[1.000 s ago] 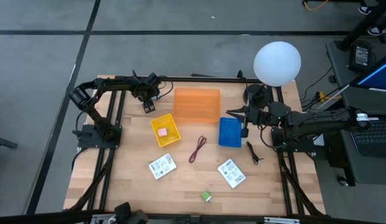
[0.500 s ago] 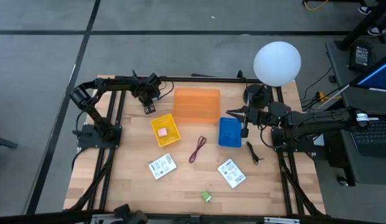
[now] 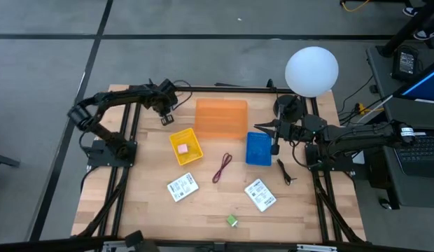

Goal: Pick and place items into bin
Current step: Put the blue charger cable into the blue bin

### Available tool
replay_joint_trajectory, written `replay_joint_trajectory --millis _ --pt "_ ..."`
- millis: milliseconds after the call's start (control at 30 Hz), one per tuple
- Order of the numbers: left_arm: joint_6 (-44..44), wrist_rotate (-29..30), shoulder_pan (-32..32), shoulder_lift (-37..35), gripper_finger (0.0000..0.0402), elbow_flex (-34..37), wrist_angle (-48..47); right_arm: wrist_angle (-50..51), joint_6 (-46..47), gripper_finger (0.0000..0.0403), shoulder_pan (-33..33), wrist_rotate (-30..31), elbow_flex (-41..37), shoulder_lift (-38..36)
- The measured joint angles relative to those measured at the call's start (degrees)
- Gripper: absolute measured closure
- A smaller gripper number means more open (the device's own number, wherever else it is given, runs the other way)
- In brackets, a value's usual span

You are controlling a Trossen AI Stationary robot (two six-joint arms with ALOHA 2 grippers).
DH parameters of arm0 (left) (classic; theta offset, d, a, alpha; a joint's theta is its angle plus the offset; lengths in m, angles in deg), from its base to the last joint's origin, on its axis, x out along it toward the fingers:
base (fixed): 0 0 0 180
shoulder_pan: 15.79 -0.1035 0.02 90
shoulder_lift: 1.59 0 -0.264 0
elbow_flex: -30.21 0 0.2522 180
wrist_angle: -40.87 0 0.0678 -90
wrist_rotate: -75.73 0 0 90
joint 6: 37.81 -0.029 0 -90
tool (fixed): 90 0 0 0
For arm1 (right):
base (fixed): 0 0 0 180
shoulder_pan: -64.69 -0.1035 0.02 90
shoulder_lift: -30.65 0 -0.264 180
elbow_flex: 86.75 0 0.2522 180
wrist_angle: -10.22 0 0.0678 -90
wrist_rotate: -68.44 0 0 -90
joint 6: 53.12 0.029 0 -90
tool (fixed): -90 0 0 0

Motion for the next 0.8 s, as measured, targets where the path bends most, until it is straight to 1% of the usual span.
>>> replay_joint_trajectory --millis 133,333,400,533,600,800 --pt "1.08 -5.24 0.04 -6.40 0.0371 0.05 -0.29 -0.02 -0.27 0.0402 0.00 0.00 0.00 0.00" --pt "1.28 -11.32 0.42 -14.27 0.0372 0.02 1.51 -0.03 -0.27 0.0402 -0.01 0.00 0.00 0.00" --pt "1.24 -13.49 1.10 -16.35 0.0372 0.02 3.01 -0.04 -0.27 0.0402 -0.02 0.00 0.00 0.00" --pt "1.21 -20.60 3.30 -19.52 0.0372 -0.04 7.84 -0.06 -0.40 0.0402 -0.02 0.00 0.00 0.00" --pt "1.00 -23.27 4.83 -20.41 0.0372 -0.06 10.42 -0.06 -0.40 0.0402 0.00 0.01 0.00 0.00" --pt "1.22 -23.71 10.08 -20.89 0.0372 0.01 14.97 -0.02 -0.22 0.0402 -0.02 0.01 0.00 0.00"
